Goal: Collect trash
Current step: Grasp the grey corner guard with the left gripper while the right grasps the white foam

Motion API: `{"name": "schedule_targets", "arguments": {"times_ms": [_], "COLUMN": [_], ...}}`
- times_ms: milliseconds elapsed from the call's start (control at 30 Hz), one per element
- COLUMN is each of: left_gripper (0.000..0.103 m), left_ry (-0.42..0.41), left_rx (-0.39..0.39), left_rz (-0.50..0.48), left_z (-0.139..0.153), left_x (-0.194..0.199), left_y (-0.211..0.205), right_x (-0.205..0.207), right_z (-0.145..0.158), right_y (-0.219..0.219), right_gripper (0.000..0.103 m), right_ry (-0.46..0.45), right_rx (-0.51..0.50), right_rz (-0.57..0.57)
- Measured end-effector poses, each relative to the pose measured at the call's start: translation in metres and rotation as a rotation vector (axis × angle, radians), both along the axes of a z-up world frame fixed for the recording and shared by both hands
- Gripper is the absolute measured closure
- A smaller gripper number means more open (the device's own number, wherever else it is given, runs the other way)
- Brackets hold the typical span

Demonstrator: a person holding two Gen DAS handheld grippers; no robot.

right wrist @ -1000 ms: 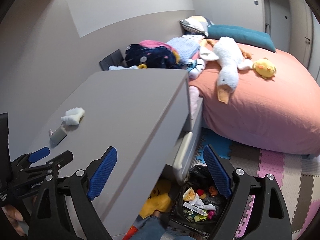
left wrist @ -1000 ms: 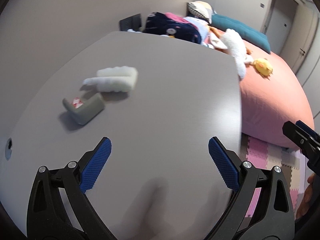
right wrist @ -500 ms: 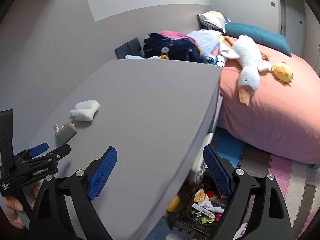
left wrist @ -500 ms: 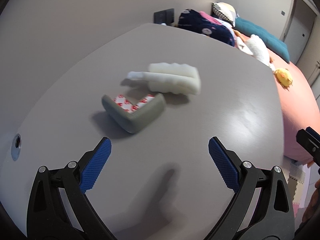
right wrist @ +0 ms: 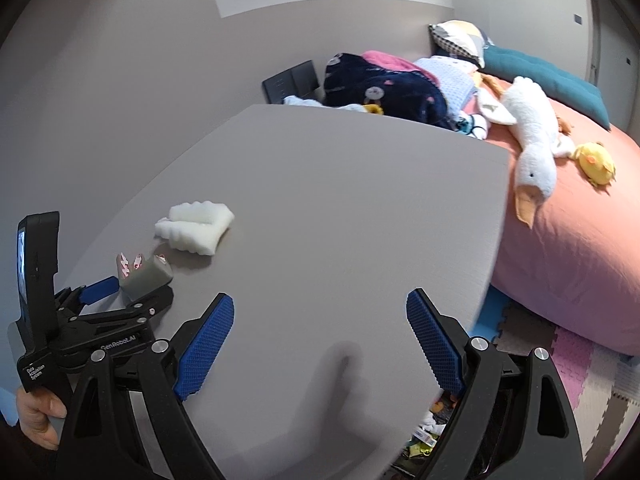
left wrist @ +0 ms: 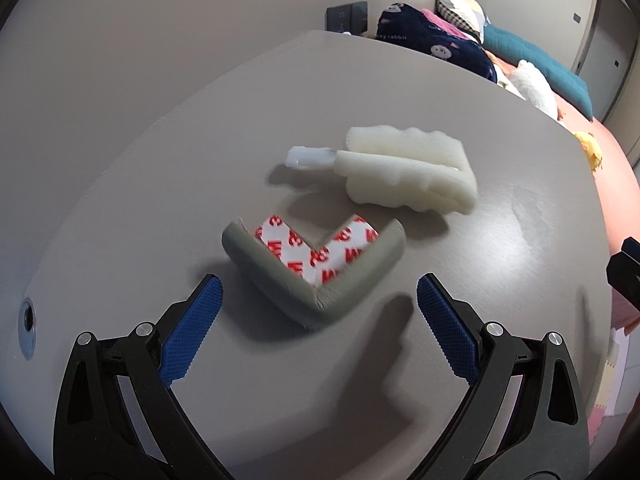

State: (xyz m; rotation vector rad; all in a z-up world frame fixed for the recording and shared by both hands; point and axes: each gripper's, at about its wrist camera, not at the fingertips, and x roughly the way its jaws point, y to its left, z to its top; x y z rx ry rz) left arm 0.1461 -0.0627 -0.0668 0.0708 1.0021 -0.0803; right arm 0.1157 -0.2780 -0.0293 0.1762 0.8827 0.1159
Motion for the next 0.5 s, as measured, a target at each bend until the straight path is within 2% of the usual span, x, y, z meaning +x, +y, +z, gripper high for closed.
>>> {"name": "schedule_targets", "arguments": {"times_ms": [300, 367, 400, 500], "left_gripper": [0.007, 0.013, 0.02, 0.022], "left_ry": [-0.003, -0.012, -0.019, -0.023], "left_rx": [0.006, -0.008, -0.023, -0.028], "left_rz": [-0.032, -0.032, -0.029, -0.015], "left_z": [-0.003, -0.003, -0.001, -0.001], "left_x": [0.014, 0.015, 0.015, 0.017], "left_y": [0.001, 0.005, 0.008, 0.015], "right_x": [0.03, 0.037, 0.04, 0.049], "right_z": [0.001, 0.002, 0.002, 0.002], "right_y": [0.028, 0.037, 0.041, 0.056], "right_gripper": [0.015, 0.015, 0.015, 0.015], "right_ry": [0.004, 0.004, 0.004, 0.004], "right_rx": [-0.021, -0.031, -0.037, -0.053], "right_rz": [0.048, 0.069, 0.08, 0.113]}}
